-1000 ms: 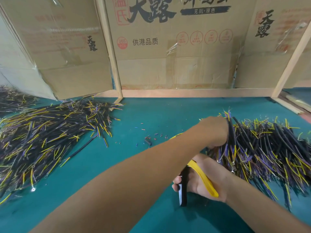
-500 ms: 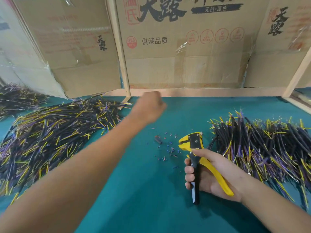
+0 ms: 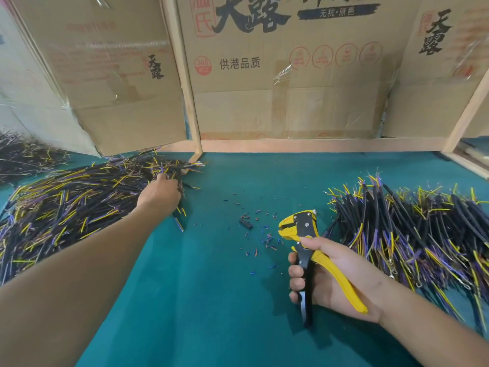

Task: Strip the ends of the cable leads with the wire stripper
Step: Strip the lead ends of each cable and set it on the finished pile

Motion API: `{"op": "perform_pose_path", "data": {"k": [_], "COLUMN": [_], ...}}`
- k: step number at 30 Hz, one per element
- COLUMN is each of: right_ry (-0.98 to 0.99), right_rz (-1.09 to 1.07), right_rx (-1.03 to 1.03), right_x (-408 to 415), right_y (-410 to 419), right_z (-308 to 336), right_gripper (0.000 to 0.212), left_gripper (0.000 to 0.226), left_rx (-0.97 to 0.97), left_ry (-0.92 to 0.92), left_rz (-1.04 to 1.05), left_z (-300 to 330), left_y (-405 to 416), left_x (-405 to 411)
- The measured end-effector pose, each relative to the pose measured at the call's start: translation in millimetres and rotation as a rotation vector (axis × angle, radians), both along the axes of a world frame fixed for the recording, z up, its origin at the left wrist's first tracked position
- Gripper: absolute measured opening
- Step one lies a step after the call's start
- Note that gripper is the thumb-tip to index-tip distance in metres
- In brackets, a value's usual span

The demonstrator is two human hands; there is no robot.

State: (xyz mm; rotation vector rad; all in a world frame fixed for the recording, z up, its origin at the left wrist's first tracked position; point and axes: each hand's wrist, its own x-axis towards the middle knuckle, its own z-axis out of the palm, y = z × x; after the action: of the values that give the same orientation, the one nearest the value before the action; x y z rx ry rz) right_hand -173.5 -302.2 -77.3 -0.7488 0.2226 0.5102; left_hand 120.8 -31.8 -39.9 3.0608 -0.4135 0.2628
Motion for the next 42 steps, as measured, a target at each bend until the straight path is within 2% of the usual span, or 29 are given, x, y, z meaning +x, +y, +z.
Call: {"op": "perform_pose_path", "data": {"k": [5, 9, 11, 13, 16, 18, 20, 22, 25, 33, 38, 42], "right_ry": [-0.002, -0.001, -0.012, -0.013, 0.007, 0.006, -0.004, -0.008, -0.006, -0.016, -0.008, -0.012], "right_rz": [0.002, -0.02, -0.021, -0.02, -0.041, -0.032, -0.013, -0.004, -0.016, -0.015, -0.005, -0.004], "right_rx": [0.001, -0.018, -0.025, -0.039, -0.042, -0.024, -0.013, -0.011, -0.025, -0.038, -0.028, -0.023], "right_x": [-0.6, -2.8, -3.6, -3.2, -2.2, -2.4, -2.9, -2.7, -2.5, -2.2, -0.1, 0.1], "right_y": [0.4, 3.7, 3.6, 4.8, 5.7, 4.7, 2.4, 2.1, 3.3, 3.4, 0.9, 0.0], "right_z": [2.2, 5.0, 6.7, 8.7, 8.7, 7.8, 6.7, 6.2, 7.2, 6.7, 3.3, 1.7], "right_gripper": [0.034, 0.035, 0.035, 0.035, 0.036, 0.035, 0.034, 0.034, 0.035, 0.035, 0.036, 0.036], "left_gripper": [0.021, 0.014, 0.01, 0.009, 0.008, 0.017, 0.017, 0.011, 0.004, 0.016, 0.036, 0.008], "left_rx": [-0.002, -0.337, -0.636, -1.065, -1.856, -2.118, -2.139, -2.038, -1.854, -1.657, -1.576, -1.507], "left_ry": [-0.056, -0.098, -0.158, -0.097, 0.237, 0.446, 0.641, 0.804, 0.895, 0.752, 0.654, 0.612], "left_rz": [0.033, 0.095, 0.095, 0.113, 0.15, 0.043, -0.137, -0.275, -0.406, -0.583, -0.542, -0.528], "left_z": [3.7, 11.2, 18.9, 23.3, 27.2, 25.8, 20.4, 13.5, 8.3, 17.4, 17.8, 13.9], "left_y": [8.5, 11.0, 9.4, 3.5, -8.0, -15.8, -28.5, -43.4, -59.8, -68.5, -72.2, -74.1], "left_x": [-0.2, -6.6, -13.8, -27.0, -53.6, -74.3, -98.1, -124.3, -152.4, -180.5, -184.4, -184.6]}}
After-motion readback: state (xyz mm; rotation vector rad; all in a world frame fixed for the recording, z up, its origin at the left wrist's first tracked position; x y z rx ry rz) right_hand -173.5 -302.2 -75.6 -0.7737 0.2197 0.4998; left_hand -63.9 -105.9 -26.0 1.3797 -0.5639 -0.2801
